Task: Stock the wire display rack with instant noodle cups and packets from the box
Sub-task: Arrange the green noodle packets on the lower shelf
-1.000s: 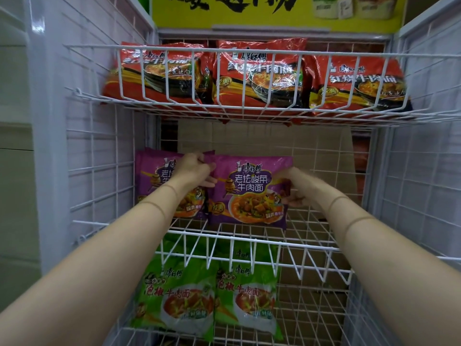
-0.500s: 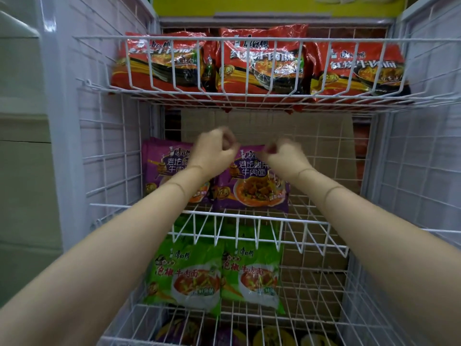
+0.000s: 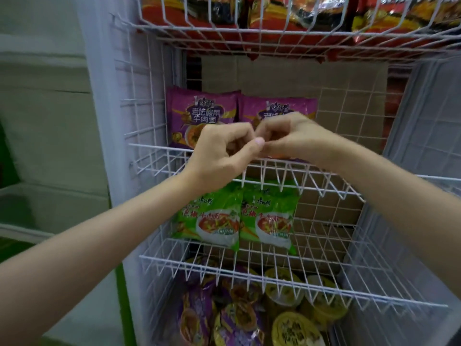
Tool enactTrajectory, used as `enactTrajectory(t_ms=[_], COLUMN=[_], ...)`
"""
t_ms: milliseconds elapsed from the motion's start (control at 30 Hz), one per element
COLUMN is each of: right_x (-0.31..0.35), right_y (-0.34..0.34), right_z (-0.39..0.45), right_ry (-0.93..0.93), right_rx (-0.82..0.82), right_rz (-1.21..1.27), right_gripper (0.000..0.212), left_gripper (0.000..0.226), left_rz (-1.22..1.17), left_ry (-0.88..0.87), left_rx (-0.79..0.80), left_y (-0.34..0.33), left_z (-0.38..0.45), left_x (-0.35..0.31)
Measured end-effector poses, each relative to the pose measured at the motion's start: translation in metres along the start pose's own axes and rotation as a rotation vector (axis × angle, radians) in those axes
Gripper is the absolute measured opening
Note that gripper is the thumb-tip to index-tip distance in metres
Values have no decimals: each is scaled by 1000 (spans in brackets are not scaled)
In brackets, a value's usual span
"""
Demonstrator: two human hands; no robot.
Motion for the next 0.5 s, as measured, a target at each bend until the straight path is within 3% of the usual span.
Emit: enactTrajectory(t_ms=[133,233,367,433,500], right_x=[27,42,54,52,44], right_y=[-4,-33,-76,-94,-112], right_z=[-8,-13,-23,-27,-28], right_ry=[104,137,188,204,231], right_rx=[-113,-31,64,72,75], right_rz=[56,101,-16,-110,-238], right_gripper=[24,29,24,25,26], left_gripper=[25,23,20,23,33], left_rz=[1,97,302,296,279], left_ry=[-25,124,232,316,511], left_rx=[297,452,694,731,755], left_y=[-25,-40,-60,-64,-60], left_z=[-40,-72,-100,-108,-125], left_x=[5,38,59,66,89])
Point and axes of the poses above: each hand's wrist, its own z-axis towards the middle knuckle, its own y-axis out of the back of the hand, x = y × z, the point moved 9 cm from there along z, towards the middle knuckle, and after that the axes turned 12 degrees about -y, right-handed, at the moved point
